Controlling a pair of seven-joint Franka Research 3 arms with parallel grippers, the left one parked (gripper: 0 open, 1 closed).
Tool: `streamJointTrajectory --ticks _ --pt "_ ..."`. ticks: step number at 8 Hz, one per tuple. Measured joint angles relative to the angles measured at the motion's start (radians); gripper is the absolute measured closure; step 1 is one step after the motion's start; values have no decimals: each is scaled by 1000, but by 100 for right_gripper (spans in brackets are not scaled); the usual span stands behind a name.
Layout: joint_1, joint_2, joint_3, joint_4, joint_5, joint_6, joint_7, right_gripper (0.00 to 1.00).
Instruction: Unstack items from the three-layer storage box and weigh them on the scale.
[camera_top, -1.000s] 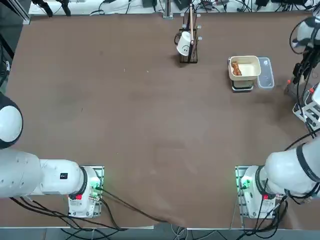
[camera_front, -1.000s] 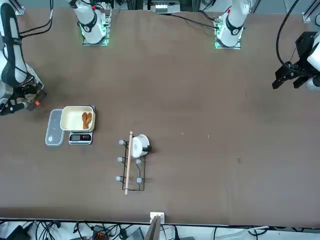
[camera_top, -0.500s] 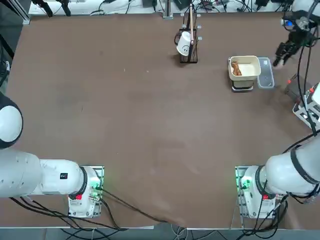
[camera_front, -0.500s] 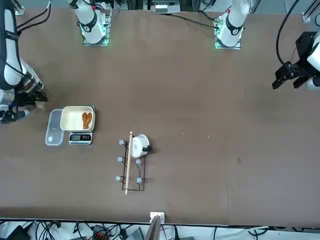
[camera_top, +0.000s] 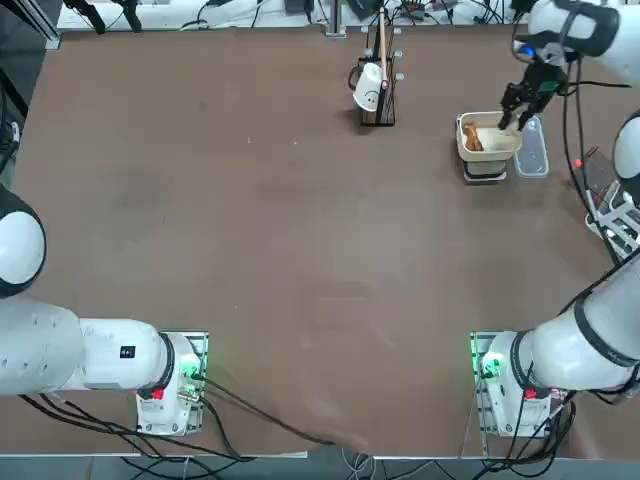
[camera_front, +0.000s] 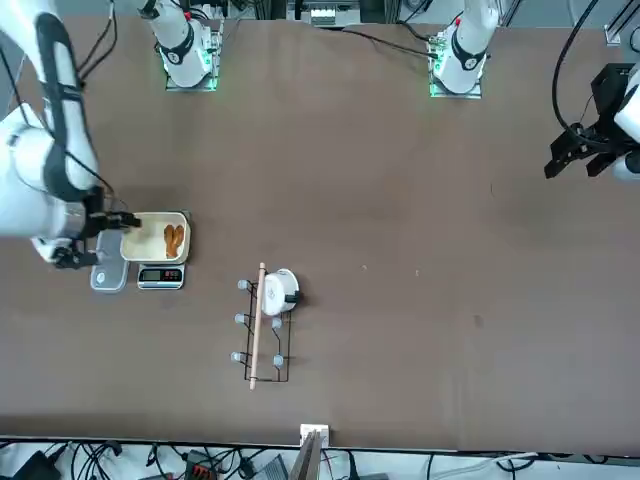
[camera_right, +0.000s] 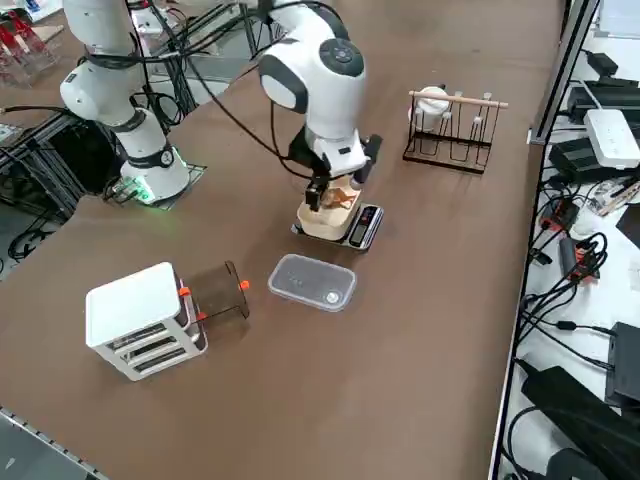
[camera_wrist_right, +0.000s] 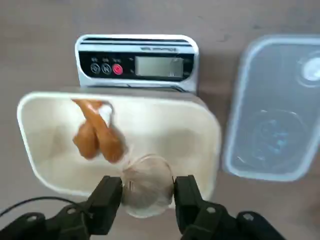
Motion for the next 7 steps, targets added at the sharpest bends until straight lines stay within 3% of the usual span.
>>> streamJointTrajectory --ticks 2,3,4,5,7 --pt "41 37 0 0 0 47 51 30" --pt "48 42 0 1 0 53 59 23" --pt "50 41 -2 2 0 49 59 4" --pt "49 35 -10 6 0 29 59 0" --pt "46 8 -31 22 -9 -36 32 3"
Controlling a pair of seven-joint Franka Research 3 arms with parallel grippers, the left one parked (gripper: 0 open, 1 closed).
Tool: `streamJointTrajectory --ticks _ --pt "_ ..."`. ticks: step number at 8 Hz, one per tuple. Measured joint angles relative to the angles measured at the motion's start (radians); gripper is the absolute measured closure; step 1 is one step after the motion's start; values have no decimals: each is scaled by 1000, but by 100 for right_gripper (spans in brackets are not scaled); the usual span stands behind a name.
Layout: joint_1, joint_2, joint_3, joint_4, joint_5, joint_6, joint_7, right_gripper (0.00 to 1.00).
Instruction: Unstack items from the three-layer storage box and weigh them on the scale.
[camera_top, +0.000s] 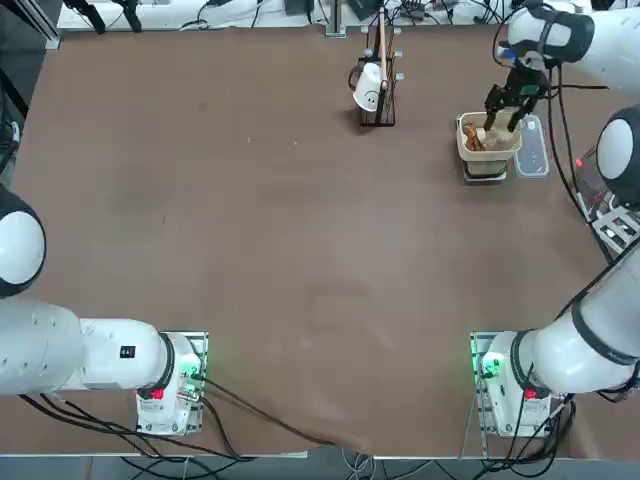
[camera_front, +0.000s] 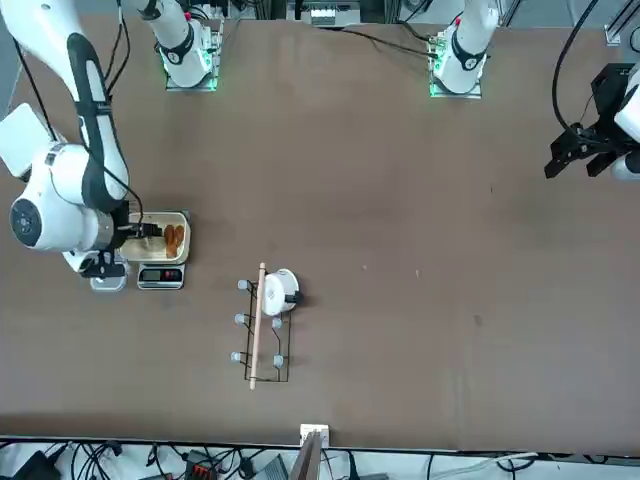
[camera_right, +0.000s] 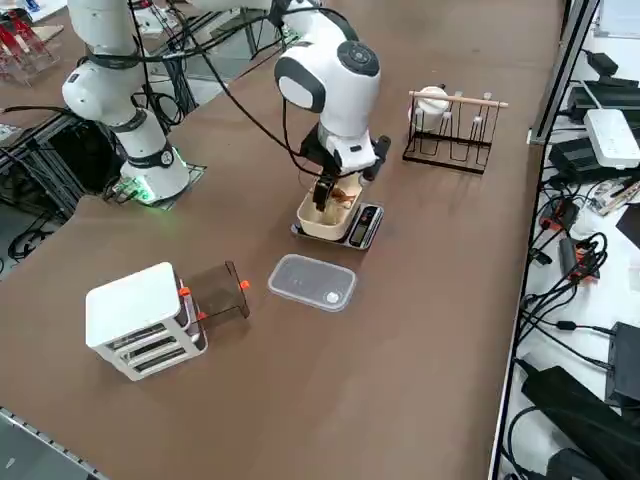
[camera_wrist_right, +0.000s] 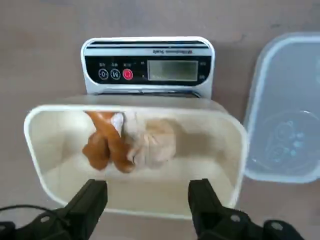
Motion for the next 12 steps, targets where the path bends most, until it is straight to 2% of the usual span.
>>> streamJointTrajectory --ticks 2,4,5,6,9,12 --pt "-23 -55 -62 7 -73 -104 -202 22" --pt "-66 -74 -122 3 -185 -135 -430 66" --pt "-81 -70 -128 -8 -243 -131 -483 85" --pt "-89 -66 -129 -41 -301 -93 -516 97" --pt "-144 -52 -131 -185 -344 137 -616 97" --pt "-172 -48 -131 -241 -344 215 -634 97"
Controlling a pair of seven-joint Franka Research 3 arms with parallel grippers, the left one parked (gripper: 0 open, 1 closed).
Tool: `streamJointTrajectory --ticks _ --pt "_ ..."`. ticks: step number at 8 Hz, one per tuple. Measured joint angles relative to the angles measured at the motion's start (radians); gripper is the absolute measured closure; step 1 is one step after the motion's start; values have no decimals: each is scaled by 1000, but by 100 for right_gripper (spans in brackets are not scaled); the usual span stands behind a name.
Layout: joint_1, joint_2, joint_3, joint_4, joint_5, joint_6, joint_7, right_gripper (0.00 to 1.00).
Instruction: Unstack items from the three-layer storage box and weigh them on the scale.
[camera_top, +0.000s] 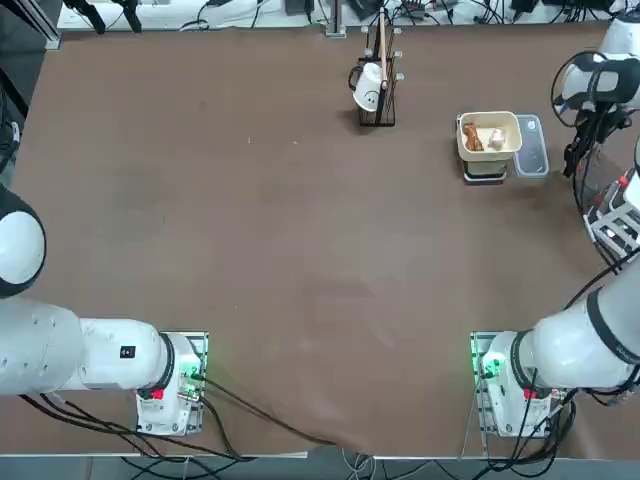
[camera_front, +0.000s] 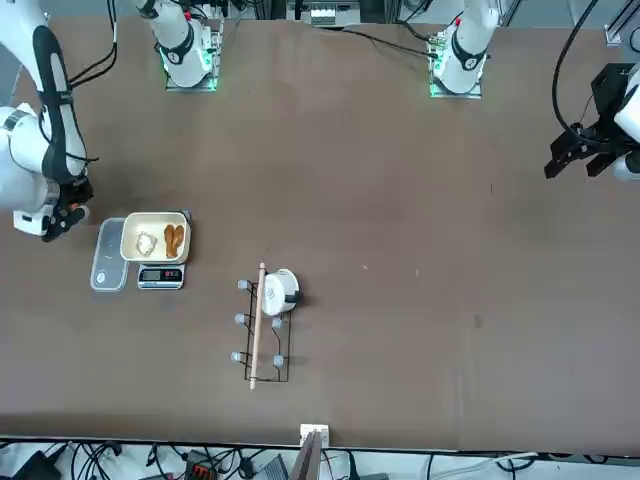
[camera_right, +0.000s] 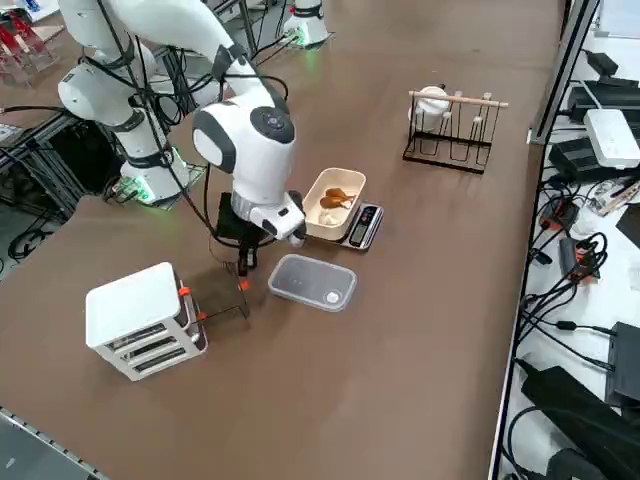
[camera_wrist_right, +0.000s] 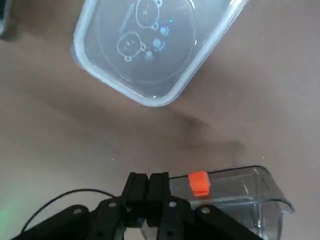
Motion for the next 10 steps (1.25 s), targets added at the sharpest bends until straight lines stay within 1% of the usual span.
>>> streamJointTrajectory --ticks 2,3,5,8,10 --pt "-17 5 0 -8 -9 2 -5 97" --pt "-32 8 0 -10 -28 2 -6 97" --pt "-84 9 -2 -13 -74 2 -13 97" --pt "-161 9 -3 -16 -107 4 -23 97" --pt "-169 8 0 -16 -111 6 -24 97"
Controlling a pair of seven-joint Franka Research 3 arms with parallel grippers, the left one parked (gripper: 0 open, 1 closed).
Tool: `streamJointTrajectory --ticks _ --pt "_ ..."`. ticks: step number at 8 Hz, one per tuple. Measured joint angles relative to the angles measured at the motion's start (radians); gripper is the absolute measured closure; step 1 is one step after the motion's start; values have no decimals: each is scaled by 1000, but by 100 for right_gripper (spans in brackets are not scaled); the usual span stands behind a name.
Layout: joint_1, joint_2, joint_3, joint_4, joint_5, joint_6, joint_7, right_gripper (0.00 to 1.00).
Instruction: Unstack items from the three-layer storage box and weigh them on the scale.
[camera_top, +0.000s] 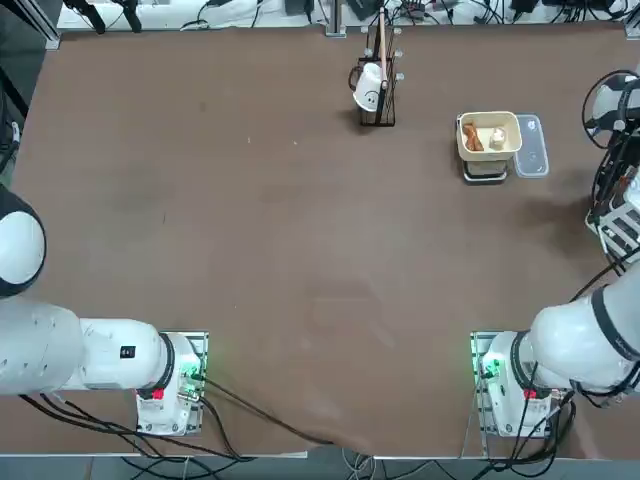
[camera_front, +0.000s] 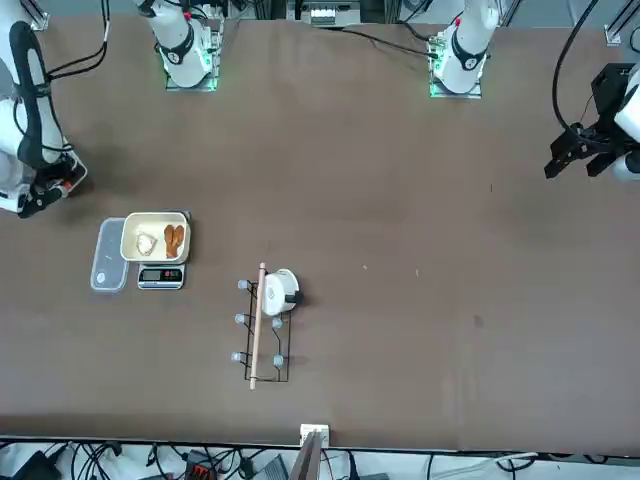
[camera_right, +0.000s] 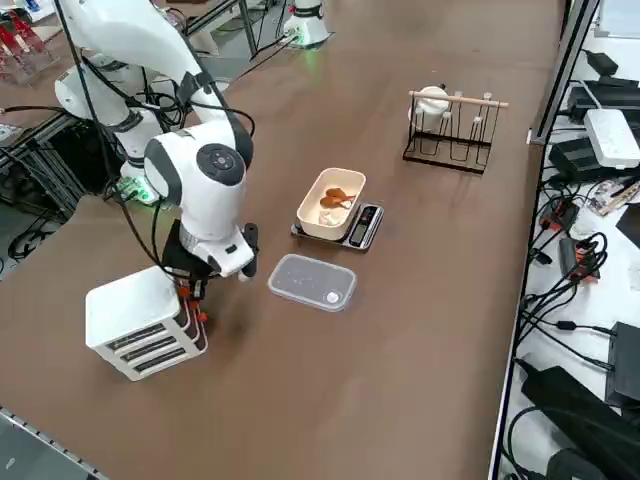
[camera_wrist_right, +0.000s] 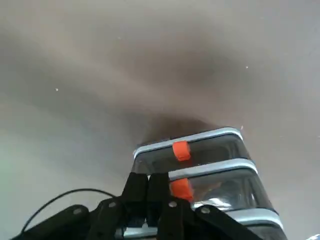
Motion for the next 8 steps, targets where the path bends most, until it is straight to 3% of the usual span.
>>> streamJointTrajectory --ticks 3,5,6,8 --pt "3 -6 2 3 -3 -6 0 94" --pt "50 -26 12 29 -3 -34 8 79" --pt "87 -31 14 45 -3 -43 42 63" --pt "115 -7 15 49 -3 -23 82 50"
